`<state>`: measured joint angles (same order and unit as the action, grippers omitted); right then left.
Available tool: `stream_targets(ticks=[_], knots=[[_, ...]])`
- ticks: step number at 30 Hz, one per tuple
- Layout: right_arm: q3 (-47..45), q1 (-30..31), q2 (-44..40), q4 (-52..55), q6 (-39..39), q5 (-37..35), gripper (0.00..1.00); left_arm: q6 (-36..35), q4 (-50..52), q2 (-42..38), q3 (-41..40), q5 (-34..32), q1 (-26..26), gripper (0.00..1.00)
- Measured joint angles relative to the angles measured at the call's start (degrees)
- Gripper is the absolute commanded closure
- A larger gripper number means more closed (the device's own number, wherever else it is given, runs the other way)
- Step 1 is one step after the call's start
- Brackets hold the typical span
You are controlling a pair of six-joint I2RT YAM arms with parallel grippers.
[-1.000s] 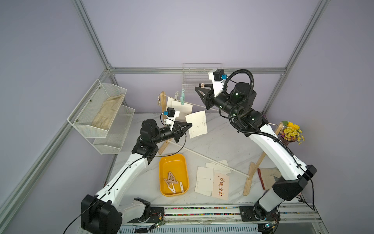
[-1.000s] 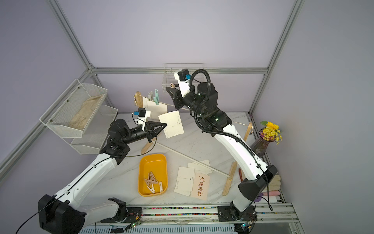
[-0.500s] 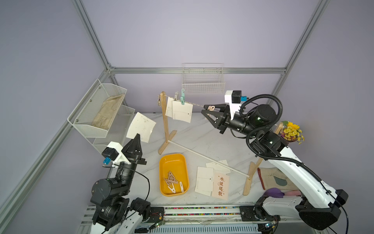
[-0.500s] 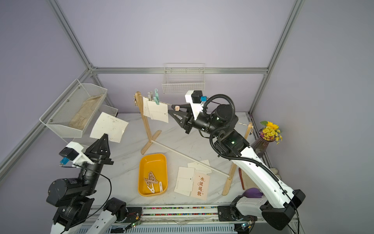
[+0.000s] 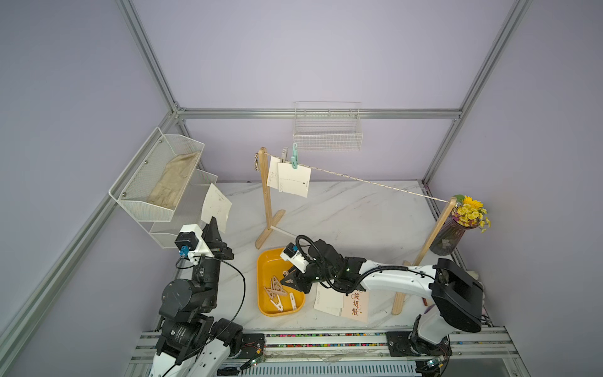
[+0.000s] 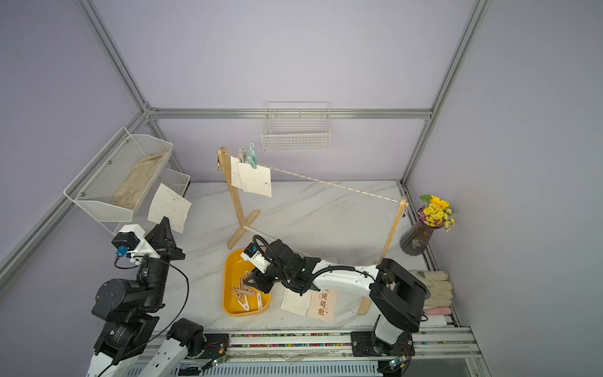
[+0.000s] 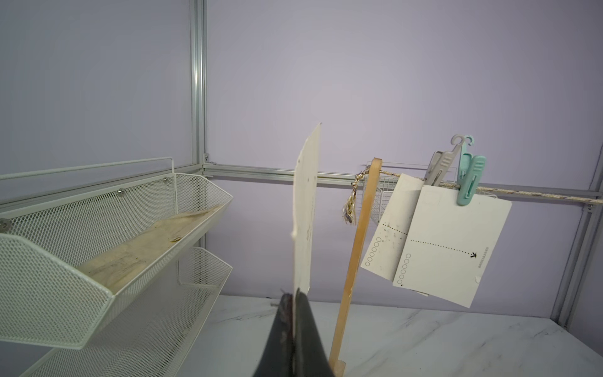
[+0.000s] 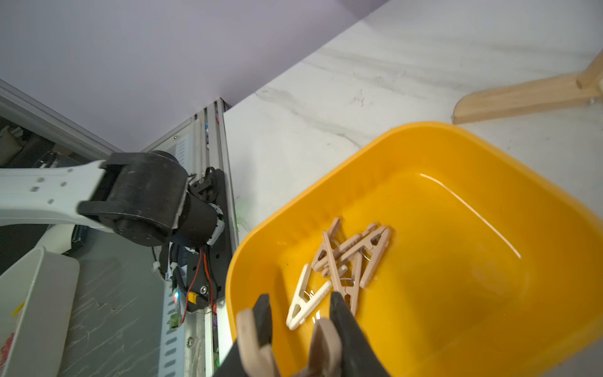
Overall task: Remove the postcards from the strings
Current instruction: Place the clamp in the storage box, then place the postcard on the postcard.
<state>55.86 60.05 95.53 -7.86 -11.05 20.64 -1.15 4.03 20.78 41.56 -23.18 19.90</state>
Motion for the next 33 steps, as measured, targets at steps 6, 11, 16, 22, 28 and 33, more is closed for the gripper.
stream_targets(ticks=[6, 11, 16, 22, 28, 33], knots=[[-0.68, -0.11, 4.92, -4.76, -0.94, -4.39, 0.42, 0.00, 0.00, 0.70, 0.00, 0.17, 0.00, 1.00], [-0.66, -0.17, 5.73, -6.51, -1.53, -7.80, 0.31, 0.02, 0.24, 2.40, 0.02, 1.42, 0.00, 1.00], [-1.53, -1.05, 3.26, -7.19, -2.21, -12.24, 0.27, 0.28, 1.33, 4.61, 0.61, 4.37, 0.00, 1.00], [-8.24, -3.10, -14.38, -6.36, -5.49, -29.99, 0.20, 0.04, 2.12, 10.36, 3.63, 22.21, 0.74, 1.00], [-14.95, -3.48, -34.29, -0.44, -11.85, -53.29, 0.18, 0.26, 6.43, 18.05, 7.63, 42.01, 4.85, 1.00], [-19.43, -3.72, -43.19, 4.02, -12.74, -65.37, 0.18, -0.09, 13.73, 24.79, 10.36, 51.47, 10.38, 1.00]])
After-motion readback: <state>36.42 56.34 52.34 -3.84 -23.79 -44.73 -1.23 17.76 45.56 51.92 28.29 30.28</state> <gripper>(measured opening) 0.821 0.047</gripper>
